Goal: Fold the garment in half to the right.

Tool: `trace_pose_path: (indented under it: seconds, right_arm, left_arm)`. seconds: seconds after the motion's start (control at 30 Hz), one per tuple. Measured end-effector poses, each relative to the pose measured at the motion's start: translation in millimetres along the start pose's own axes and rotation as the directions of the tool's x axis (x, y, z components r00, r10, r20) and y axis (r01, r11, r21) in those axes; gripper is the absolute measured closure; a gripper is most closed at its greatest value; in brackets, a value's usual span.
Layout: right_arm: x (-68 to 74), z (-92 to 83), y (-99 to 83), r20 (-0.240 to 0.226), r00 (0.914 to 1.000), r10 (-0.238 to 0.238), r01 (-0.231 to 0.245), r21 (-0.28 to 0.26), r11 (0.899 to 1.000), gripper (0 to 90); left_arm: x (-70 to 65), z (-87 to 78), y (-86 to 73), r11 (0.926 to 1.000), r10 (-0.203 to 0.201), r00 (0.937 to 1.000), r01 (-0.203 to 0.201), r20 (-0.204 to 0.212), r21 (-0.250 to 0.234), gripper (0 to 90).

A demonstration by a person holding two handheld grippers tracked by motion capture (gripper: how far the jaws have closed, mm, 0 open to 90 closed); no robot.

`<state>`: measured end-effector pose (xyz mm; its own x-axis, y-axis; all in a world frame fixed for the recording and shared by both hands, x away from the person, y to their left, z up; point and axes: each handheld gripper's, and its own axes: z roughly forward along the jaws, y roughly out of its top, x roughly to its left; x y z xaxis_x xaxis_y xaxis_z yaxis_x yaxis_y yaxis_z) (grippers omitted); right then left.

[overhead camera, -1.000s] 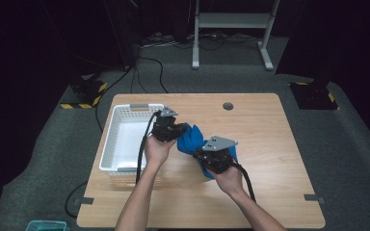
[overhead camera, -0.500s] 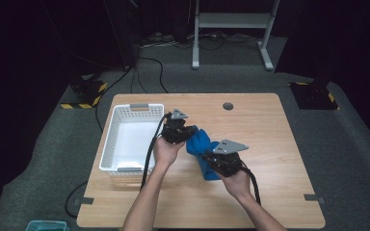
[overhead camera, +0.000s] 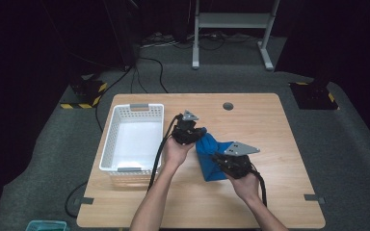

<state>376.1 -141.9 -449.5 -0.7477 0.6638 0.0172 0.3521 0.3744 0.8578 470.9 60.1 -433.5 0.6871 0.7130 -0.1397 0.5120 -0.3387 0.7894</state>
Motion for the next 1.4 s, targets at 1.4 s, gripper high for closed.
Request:
trace_pose_path:
  seconds: [1.4]
  right_arm:
    - [-54.9, -6.0, -78.0, 0.115, 0.9844, 0.133, -0.144, 0.089, 0.986, 75.2]
  left_arm:
    - [-37.6, 94.1, -18.9, 0.9965, 0.061, 0.9975, -0.058, -0.037, 0.06, 76.7]
